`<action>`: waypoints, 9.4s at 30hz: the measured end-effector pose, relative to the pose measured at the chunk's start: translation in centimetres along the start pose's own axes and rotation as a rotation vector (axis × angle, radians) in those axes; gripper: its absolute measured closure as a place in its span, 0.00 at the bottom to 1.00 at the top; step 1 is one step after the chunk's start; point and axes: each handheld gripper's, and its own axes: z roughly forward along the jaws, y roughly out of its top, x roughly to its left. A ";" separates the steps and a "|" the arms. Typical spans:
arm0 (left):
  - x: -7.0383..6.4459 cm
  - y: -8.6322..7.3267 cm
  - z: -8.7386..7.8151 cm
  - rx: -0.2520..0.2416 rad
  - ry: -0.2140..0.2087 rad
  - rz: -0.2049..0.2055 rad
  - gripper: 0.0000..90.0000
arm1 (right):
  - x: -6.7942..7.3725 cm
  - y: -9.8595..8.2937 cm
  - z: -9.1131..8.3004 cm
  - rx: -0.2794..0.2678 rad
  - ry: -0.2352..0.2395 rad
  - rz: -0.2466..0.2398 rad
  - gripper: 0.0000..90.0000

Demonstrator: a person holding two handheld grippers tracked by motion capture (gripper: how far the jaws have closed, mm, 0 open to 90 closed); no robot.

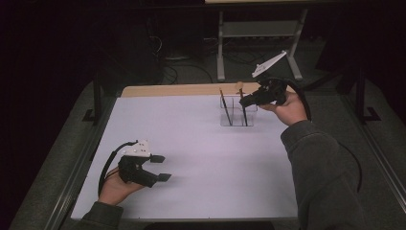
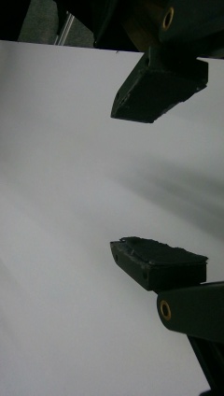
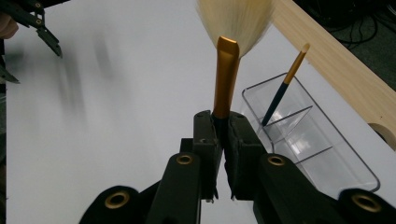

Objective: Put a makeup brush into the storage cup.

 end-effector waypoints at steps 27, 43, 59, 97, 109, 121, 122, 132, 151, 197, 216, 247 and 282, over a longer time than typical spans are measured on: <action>0.2 -0.2 -0.1 -0.003 0.007 0.000 0.31 | -2.6 2.2 0.3 -0.013 -0.024 0.028 0.92; 0.4 -0.3 -0.3 -0.004 0.005 0.000 0.31 | -4.1 4.6 1.1 0.022 -0.071 0.028 0.92; 0.4 -0.4 -0.5 -0.001 0.007 0.006 0.31 | -5.5 4.9 2.0 0.028 -0.103 0.072 0.92; 0.2 -0.5 -0.3 -0.004 0.004 -0.012 0.31 | -6.1 3.4 4.3 0.047 -0.135 0.125 0.92; 0.2 -0.5 -0.3 -0.002 0.003 -0.014 0.30 | -6.1 2.7 4.4 0.044 -0.136 0.139 0.92; 0.2 -0.5 -0.2 0.003 0.004 -0.010 0.30 | -6.0 2.1 4.8 0.046 -0.133 0.154 0.92; 0.2 -0.5 -0.2 0.002 0.003 -0.010 0.30 | -6.0 2.0 4.8 0.048 -0.137 0.152 0.92; 0.2 -0.6 -0.3 0.006 0.005 -0.012 0.30 | -6.0 1.9 5.1 0.052 -0.136 0.147 0.92; 0.2 -0.5 -0.2 0.008 0.004 -0.004 0.30 | -6.0 0.7 5.7 0.056 -0.134 0.163 0.92; 0.0 -0.6 -0.4 -0.002 0.003 -0.010 0.30 | -4.8 -1.8 5.8 0.000 -0.109 0.216 0.74; -0.1 -0.7 -0.4 -0.014 0.010 -0.027 0.29 | -3.2 -4.5 4.4 -0.059 -0.091 0.229 0.64; 0.0 -0.8 -0.3 -0.024 0.033 -0.054 0.26 | -0.6 -8.3 3.3 -0.105 -0.097 0.252 0.44; 0.6 -0.9 -0.5 -0.043 0.074 -0.065 0.21 | 2.3 -10.5 2.4 -0.157 -0.096 0.223 0.35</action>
